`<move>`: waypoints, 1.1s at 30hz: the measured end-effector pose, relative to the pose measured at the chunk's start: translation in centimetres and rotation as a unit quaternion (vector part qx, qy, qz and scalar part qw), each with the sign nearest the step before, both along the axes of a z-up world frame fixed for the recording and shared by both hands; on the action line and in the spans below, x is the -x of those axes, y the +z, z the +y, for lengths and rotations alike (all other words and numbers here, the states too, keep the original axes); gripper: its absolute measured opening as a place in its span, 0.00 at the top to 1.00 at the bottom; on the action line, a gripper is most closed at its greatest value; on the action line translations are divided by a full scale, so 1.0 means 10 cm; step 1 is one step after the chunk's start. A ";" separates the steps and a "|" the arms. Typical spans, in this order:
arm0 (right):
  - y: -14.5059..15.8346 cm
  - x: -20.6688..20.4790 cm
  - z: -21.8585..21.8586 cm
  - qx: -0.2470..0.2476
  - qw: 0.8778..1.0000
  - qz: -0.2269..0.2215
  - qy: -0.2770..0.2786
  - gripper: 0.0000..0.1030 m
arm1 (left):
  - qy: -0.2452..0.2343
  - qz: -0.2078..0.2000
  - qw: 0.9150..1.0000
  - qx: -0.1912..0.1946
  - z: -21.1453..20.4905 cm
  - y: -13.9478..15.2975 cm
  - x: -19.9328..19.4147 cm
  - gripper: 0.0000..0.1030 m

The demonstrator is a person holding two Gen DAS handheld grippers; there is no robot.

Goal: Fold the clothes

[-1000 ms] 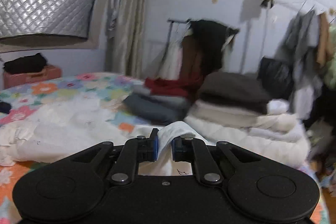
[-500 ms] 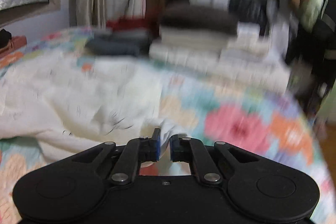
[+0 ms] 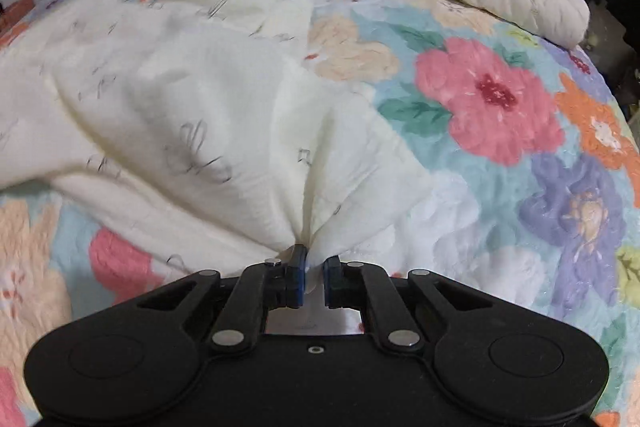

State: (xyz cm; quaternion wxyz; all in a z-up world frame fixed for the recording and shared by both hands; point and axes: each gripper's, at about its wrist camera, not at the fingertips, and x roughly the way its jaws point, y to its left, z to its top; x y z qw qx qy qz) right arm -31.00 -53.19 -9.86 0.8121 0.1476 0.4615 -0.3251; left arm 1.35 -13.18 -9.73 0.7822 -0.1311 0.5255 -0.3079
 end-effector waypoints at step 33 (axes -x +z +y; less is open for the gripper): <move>0.20 -1.66 1.91 0.175 0.821 -0.097 0.535 0.27 | 0.006 -0.080 0.982 0.172 -0.57 0.02 -0.31 0.74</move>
